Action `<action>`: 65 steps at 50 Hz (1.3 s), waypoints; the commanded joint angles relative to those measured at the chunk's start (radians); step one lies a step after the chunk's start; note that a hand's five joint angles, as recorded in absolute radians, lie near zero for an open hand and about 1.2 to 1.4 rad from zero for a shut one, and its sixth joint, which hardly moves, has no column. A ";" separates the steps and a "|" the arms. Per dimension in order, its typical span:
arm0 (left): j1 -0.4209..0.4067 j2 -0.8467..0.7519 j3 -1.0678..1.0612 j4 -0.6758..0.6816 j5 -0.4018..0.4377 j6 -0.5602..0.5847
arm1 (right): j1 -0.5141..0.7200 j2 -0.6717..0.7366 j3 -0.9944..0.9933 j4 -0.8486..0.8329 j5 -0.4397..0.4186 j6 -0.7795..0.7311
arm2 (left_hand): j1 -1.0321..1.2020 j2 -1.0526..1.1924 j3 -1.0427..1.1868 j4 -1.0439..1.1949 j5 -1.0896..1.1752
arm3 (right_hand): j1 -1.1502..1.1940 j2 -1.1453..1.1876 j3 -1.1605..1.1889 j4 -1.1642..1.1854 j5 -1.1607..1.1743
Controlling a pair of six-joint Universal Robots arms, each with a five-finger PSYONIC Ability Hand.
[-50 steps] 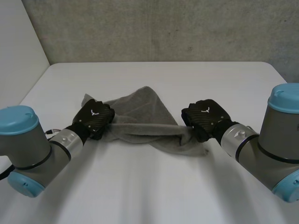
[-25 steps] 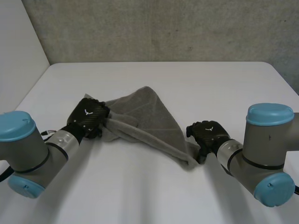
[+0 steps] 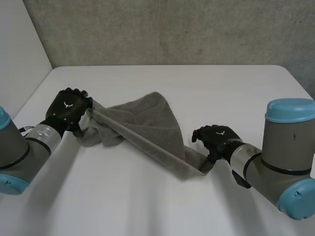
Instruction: Fold the towel.
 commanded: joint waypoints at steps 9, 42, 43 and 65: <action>0.009 0.009 -0.019 0.000 0.050 -0.008 | 0.076 0.038 0.004 0.020 -0.046 0.004 | -0.065 -0.047 -0.055 -0.054 -0.007 | -0.046 -0.048 -0.048 -0.049 -0.029; 0.006 0.023 -0.042 0.014 0.048 -0.008 | 0.208 0.008 -0.028 0.119 -0.038 0.050 | 0.170 0.188 0.180 0.181 0.228 | -0.055 -0.057 -0.057 -0.058 -0.038; 0.006 0.021 -0.042 0.014 0.047 -0.008 | 0.213 0.017 -0.028 0.112 -0.034 0.045 | 0.170 0.188 0.180 0.181 0.228 | -0.046 -0.048 -0.048 -0.049 -0.029; -0.003 0.130 -0.038 -0.017 0.070 -0.227 | -0.060 -0.163 -0.119 0.039 -0.026 -0.038 | -0.130 -0.111 -0.119 -0.118 -0.071 | 0.960 0.958 0.958 0.957 0.977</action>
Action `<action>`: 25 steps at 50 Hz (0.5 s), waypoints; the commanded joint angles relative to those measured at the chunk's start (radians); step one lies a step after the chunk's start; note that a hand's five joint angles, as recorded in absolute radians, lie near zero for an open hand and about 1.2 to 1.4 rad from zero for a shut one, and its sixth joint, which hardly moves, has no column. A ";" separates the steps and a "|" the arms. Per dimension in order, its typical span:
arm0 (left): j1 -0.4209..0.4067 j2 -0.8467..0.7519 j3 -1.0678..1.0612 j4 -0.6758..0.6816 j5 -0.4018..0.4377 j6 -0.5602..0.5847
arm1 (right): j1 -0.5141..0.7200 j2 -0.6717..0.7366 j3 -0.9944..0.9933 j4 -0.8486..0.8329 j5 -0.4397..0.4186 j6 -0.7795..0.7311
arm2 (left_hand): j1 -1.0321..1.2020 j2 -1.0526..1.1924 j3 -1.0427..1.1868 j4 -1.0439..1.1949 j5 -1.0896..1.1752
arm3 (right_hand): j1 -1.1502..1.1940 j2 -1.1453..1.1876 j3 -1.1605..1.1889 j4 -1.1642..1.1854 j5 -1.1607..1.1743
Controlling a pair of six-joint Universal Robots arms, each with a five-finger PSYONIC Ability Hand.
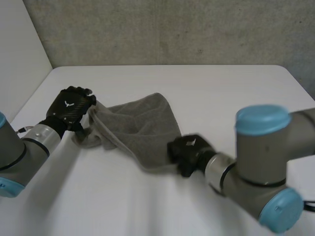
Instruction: Fold the towel.
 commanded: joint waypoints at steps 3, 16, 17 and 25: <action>0.002 0.081 0.000 -0.012 0.068 -0.225 | -0.285 -0.184 -0.056 0.019 -0.002 -0.084 | -0.071 -0.062 -0.073 -0.071 -0.026 | 0.067 0.082 0.093 0.069 0.053; -0.004 0.107 0.034 -0.014 0.156 -0.317 | -0.429 -0.173 0.033 0.050 -0.002 -0.341 | -0.048 -0.039 -0.050 -0.047 -0.003 | 0.067 0.082 0.093 0.069 0.053; -0.004 0.107 0.034 -0.014 0.156 -0.317 | -0.432 -0.173 0.049 0.044 -0.003 -0.341 | -0.048 -0.039 -0.050 -0.047 -0.003 | 0.067 0.082 0.093 0.069 0.053; -0.033 0.009 0.064 -0.077 0.156 -0.314 | -0.435 -0.179 0.105 0.012 -0.011 -0.342 | 0.020 0.029 0.018 0.020 0.065 | 0.067 0.082 0.093 0.069 0.053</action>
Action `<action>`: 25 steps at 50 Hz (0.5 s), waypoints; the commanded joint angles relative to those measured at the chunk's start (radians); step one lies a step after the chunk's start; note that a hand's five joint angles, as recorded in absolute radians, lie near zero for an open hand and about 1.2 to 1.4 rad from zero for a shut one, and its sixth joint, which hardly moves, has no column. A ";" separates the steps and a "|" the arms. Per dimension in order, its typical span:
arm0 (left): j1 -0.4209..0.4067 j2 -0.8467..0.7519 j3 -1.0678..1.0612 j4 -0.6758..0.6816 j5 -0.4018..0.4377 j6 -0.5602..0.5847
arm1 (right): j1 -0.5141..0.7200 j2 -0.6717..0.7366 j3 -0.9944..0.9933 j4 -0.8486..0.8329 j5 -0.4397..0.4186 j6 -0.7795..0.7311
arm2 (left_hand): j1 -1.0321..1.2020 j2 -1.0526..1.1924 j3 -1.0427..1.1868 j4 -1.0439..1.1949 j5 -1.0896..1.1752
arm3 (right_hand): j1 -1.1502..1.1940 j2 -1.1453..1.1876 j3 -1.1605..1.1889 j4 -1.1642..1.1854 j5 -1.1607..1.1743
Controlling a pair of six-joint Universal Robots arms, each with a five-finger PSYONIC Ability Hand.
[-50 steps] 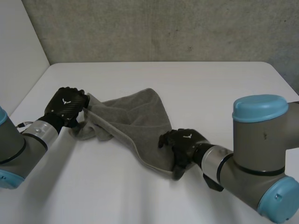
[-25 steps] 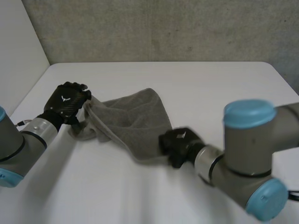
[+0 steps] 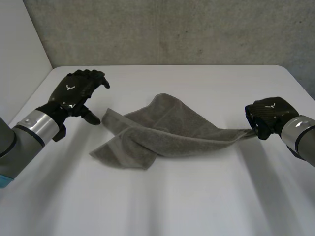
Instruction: Fold the towel.
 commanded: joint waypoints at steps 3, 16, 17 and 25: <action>-0.047 -0.100 0.040 -0.147 -0.003 0.012 | 0.000 -0.005 0.057 -0.046 -0.010 0.005 | 0.070 0.077 0.059 0.072 0.088 | 0.067 0.082 0.075 0.069 0.053; -0.079 -0.171 0.086 -0.279 -0.224 0.030 | 0.014 -0.003 0.074 -0.052 -0.032 0.004 | 0.093 0.100 0.082 0.095 0.111 | 0.067 0.082 0.075 0.069 0.053; -0.082 -0.192 0.098 -0.284 -0.261 0.046 | 0.014 -0.003 0.079 -0.052 -0.032 0.004 | 0.096 0.103 0.085 0.098 0.114 | 0.067 0.082 0.075 0.069 0.053; -0.102 -0.257 0.124 -0.316 -0.310 0.119 | 0.014 -0.003 0.093 -0.066 -0.033 0.005 | 0.105 0.112 0.094 0.107 0.123 | 0.067 0.082 0.075 0.069 0.053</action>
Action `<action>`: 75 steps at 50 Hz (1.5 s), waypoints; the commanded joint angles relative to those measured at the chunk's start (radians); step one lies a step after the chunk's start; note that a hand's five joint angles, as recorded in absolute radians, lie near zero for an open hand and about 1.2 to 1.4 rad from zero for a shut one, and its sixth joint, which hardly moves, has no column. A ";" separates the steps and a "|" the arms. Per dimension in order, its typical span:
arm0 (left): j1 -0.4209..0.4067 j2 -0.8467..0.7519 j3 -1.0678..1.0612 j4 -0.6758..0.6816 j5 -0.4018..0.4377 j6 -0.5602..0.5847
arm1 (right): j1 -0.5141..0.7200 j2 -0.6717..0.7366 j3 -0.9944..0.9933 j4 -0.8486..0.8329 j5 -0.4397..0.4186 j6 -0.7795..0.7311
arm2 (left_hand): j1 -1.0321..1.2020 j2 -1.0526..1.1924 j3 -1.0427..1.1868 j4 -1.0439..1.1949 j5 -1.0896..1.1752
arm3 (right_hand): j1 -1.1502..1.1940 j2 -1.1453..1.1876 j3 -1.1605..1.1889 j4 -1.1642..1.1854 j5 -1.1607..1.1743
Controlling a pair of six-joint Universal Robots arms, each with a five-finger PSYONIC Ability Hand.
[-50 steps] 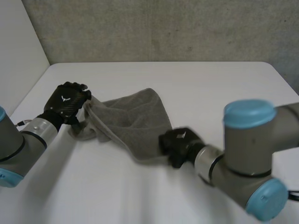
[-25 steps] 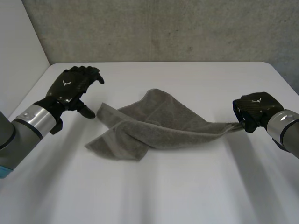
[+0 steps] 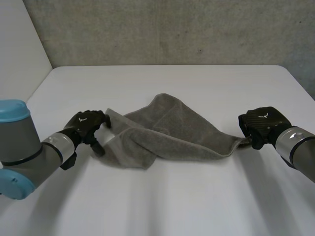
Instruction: Fold the towel.
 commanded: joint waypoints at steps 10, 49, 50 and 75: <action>-0.050 -0.076 0.042 -0.036 -0.030 0.049 | -0.001 0.000 0.012 -0.012 0.000 0.000 | 0.282 0.289 0.290 0.296 0.278 | 0.064 0.082 0.073 0.069 0.053; -0.056 -0.030 0.020 -0.133 -0.061 0.056 | -0.029 -0.041 0.012 -0.012 -0.003 -0.010 | 0.150 0.157 0.158 0.164 0.146 | 0.064 0.082 0.073 0.069 0.053; -0.055 -0.025 0.020 -0.133 -0.071 0.056 | -0.028 -0.041 0.012 -0.012 -0.003 -0.010 | 0.144 0.151 0.152 0.158 0.140 | 0.064 0.082 0.073 0.069 0.053; -0.021 0.002 -0.046 -0.135 -0.071 0.061 | -0.020 -0.040 0.026 -0.026 -0.003 -0.011 | 0.171 0.178 0.179 0.185 0.166 | 0.064 0.082 0.073 0.069 0.053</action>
